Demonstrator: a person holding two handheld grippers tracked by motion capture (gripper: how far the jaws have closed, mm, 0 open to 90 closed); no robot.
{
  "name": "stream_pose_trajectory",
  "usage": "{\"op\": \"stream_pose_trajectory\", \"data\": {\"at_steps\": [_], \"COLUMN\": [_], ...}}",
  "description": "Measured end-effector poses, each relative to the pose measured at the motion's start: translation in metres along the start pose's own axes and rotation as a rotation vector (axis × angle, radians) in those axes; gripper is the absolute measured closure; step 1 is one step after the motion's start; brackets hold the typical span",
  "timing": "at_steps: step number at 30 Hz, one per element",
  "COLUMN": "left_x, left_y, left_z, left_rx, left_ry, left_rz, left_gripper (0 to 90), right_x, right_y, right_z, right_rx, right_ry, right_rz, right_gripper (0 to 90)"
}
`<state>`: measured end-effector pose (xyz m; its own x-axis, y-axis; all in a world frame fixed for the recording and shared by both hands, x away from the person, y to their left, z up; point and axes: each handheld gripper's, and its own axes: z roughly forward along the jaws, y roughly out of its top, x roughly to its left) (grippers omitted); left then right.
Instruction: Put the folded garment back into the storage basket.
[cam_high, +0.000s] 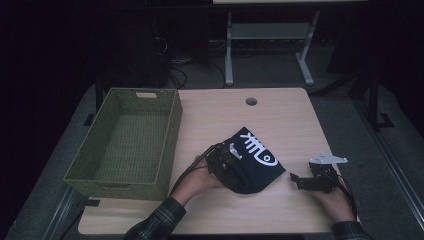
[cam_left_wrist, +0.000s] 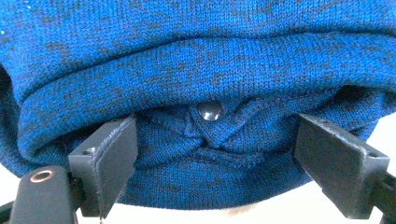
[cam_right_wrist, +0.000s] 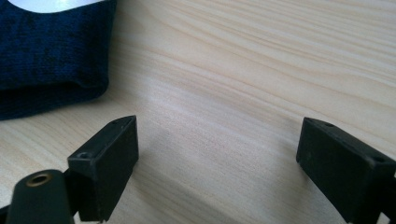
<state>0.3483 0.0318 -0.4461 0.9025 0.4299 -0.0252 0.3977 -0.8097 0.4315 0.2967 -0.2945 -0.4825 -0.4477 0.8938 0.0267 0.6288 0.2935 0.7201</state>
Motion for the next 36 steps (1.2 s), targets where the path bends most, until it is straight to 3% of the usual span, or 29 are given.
{"op": "stream_pose_trajectory", "data": {"at_steps": [5, 9, 21, 31, 36], "left_x": [-0.002, 0.0, 0.014, 0.017, 0.016], "left_y": [0.002, 0.001, 0.002, 0.001, 0.003], "left_z": [0.002, 0.001, -0.006, -0.011, -0.024], "left_rx": [0.013, 0.008, 0.016, -0.006, -0.04], "left_ry": [0.015, 0.014, 0.014, -0.023, -0.04], "left_rz": [0.017, 0.021, 0.008, -0.021, -0.032], "left_gripper": [16.2, 25.5, 67.0, 72.2, 72.3], "right_x": [0.0, 0.0, 0.0, 0.0, 0.0], "right_y": [0.0, 0.0, 0.0, 0.0, 0.0], "right_z": [0.0, 0.0, 0.0, 0.0, 0.0], "right_rx": [0.0, 0.0, 0.0, 0.0, 0.001], "right_ry": [-0.001, -0.001, -0.003, -0.004, -0.005], "right_rz": [0.0, 0.0, 0.004, 0.007, 0.009], "right_gripper": [12.5, 12.5, 12.5, 12.5, 12.5]}}
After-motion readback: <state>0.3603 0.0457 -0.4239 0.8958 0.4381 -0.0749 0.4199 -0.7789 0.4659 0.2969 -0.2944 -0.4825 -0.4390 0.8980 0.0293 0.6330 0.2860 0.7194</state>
